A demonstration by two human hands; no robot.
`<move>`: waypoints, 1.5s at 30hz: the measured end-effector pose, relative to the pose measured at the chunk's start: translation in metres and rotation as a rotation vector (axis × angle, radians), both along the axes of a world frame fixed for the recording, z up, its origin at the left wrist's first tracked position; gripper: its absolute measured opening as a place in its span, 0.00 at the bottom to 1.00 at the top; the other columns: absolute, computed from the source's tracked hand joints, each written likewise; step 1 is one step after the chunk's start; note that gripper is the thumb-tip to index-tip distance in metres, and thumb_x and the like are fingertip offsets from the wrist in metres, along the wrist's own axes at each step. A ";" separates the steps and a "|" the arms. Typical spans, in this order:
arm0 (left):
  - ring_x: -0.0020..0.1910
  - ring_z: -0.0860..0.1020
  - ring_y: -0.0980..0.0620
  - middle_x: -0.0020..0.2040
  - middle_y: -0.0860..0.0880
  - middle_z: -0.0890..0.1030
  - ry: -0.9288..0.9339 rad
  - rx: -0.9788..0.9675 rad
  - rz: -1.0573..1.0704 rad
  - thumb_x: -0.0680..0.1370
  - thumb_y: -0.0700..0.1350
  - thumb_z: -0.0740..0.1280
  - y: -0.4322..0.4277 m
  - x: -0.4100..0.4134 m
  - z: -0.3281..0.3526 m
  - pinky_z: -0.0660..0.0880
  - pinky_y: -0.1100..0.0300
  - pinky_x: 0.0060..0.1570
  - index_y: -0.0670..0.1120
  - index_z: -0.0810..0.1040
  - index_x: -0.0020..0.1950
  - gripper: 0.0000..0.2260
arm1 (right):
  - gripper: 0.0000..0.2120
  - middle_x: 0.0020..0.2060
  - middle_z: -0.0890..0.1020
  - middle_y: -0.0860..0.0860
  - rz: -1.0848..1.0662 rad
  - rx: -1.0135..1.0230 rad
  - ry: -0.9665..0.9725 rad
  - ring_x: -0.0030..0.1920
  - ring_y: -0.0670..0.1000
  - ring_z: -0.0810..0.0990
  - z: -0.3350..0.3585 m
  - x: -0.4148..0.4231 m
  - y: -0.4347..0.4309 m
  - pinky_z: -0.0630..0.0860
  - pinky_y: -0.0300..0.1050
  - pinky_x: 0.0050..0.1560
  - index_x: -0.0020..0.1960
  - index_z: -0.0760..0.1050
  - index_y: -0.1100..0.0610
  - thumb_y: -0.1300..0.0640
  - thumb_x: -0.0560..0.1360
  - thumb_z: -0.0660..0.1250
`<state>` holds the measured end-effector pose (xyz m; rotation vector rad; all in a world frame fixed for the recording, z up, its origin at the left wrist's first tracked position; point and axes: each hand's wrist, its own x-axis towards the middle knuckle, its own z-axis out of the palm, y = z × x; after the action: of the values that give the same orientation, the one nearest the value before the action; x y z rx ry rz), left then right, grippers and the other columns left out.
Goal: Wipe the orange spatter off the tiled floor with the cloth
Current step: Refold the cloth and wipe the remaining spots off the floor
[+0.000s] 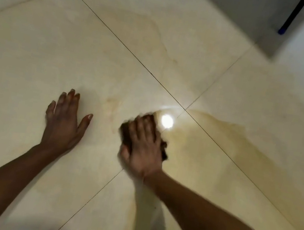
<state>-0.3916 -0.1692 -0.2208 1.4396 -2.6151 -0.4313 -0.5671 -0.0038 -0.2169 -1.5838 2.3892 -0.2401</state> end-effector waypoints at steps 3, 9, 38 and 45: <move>0.76 0.56 0.41 0.77 0.40 0.59 -0.060 0.001 0.062 0.78 0.62 0.49 -0.015 0.012 0.001 0.51 0.42 0.73 0.39 0.59 0.75 0.34 | 0.35 0.78 0.56 0.52 0.386 0.071 -0.061 0.79 0.52 0.46 0.010 0.011 0.082 0.50 0.63 0.75 0.79 0.54 0.49 0.41 0.75 0.59; 0.75 0.58 0.41 0.76 0.41 0.61 -0.082 -0.035 0.152 0.78 0.63 0.50 -0.049 -0.009 -0.008 0.55 0.42 0.71 0.40 0.61 0.74 0.34 | 0.33 0.77 0.61 0.53 -0.186 0.002 0.110 0.77 0.54 0.54 0.002 -0.090 -0.059 0.56 0.59 0.72 0.75 0.61 0.50 0.41 0.72 0.56; 0.77 0.57 0.44 0.78 0.45 0.59 -0.147 0.061 0.198 0.80 0.55 0.51 -0.053 -0.012 0.001 0.56 0.46 0.72 0.43 0.60 0.76 0.28 | 0.33 0.79 0.55 0.53 0.345 0.070 -0.003 0.78 0.54 0.53 0.011 0.013 -0.078 0.55 0.61 0.73 0.77 0.61 0.51 0.42 0.74 0.59; 0.77 0.57 0.45 0.78 0.46 0.59 -0.133 0.031 0.192 0.81 0.55 0.52 -0.052 -0.009 -0.006 0.56 0.46 0.72 0.44 0.60 0.77 0.27 | 0.33 0.77 0.60 0.54 0.009 0.036 0.039 0.77 0.55 0.55 0.005 -0.044 -0.210 0.57 0.60 0.71 0.76 0.61 0.52 0.42 0.73 0.54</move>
<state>-0.4010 -0.2211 -0.2273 1.7660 -2.5446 -0.3663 -0.6110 -0.2143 -0.2121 -1.5968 2.4008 -0.1649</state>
